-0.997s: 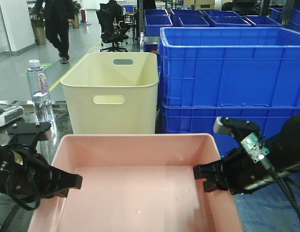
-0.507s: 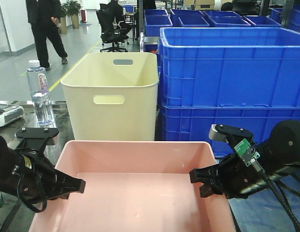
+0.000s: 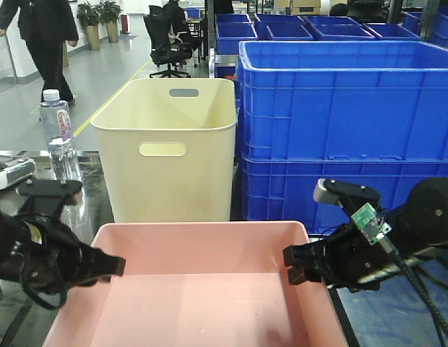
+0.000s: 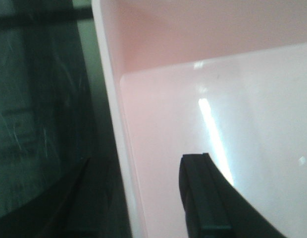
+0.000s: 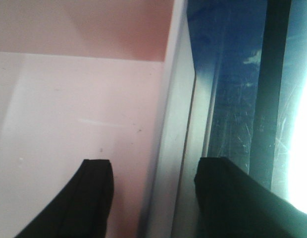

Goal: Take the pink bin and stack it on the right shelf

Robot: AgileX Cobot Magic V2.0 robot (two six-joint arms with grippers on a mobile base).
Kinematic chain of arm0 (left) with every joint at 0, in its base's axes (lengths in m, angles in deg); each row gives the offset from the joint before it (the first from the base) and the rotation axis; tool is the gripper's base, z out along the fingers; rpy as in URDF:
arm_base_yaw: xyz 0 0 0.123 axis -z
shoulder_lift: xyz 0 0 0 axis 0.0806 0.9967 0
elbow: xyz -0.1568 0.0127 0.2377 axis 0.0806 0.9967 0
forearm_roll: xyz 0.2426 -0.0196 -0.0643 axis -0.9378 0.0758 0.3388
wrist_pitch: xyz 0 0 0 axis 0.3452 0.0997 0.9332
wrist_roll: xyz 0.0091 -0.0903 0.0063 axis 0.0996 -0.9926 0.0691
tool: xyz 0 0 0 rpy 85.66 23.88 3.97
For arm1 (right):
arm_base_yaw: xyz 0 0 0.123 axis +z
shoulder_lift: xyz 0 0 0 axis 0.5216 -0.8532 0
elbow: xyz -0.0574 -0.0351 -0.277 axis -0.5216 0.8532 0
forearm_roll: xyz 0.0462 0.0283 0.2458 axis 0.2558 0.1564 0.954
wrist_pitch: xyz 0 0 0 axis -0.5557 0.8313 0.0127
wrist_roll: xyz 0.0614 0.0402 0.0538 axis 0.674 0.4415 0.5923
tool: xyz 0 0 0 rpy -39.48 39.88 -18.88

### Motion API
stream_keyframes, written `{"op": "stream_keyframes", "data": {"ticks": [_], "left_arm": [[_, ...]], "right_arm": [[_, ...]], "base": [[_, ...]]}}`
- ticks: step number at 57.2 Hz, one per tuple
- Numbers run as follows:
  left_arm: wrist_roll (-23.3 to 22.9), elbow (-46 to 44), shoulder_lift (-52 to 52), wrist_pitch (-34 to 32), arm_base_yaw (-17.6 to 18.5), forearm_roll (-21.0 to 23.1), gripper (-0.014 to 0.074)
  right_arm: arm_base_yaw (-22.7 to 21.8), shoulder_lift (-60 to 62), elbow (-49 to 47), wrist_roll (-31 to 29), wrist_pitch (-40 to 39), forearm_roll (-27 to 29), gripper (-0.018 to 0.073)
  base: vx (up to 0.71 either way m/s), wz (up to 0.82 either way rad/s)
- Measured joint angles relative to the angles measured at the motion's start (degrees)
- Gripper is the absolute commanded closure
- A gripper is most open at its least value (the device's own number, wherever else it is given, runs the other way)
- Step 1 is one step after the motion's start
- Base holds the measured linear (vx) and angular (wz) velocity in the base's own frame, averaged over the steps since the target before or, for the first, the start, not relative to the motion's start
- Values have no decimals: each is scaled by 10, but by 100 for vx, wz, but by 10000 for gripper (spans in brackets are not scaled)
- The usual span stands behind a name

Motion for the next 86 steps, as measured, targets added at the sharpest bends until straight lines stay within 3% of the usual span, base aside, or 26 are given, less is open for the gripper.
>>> {"op": "stream_keyframes", "data": {"ticks": [15, 30, 65, 77, 86], "left_arm": [[26, 0, -124, -101, 0, -14, 318], [71, 1, -188, -115, 0, -14, 608], [74, 21, -186, -117, 0, -25, 606], [74, 172, -267, -208, -6, -29, 603], [74, 331, -400, -311, -62, -30, 602]], "right_arm": [[0, 114, 0, -11, -58, -12, 376], [0, 153, 0, -13, -102, -17, 493], [0, 153, 0, -13, -102, -19, 501], [0, 153, 0, -13, -102, -19, 501], [0, 153, 0, -13, -101, -19, 501]], "base": [[0, 0], [0, 0], [0, 0], [0, 0], [0, 0]]}}
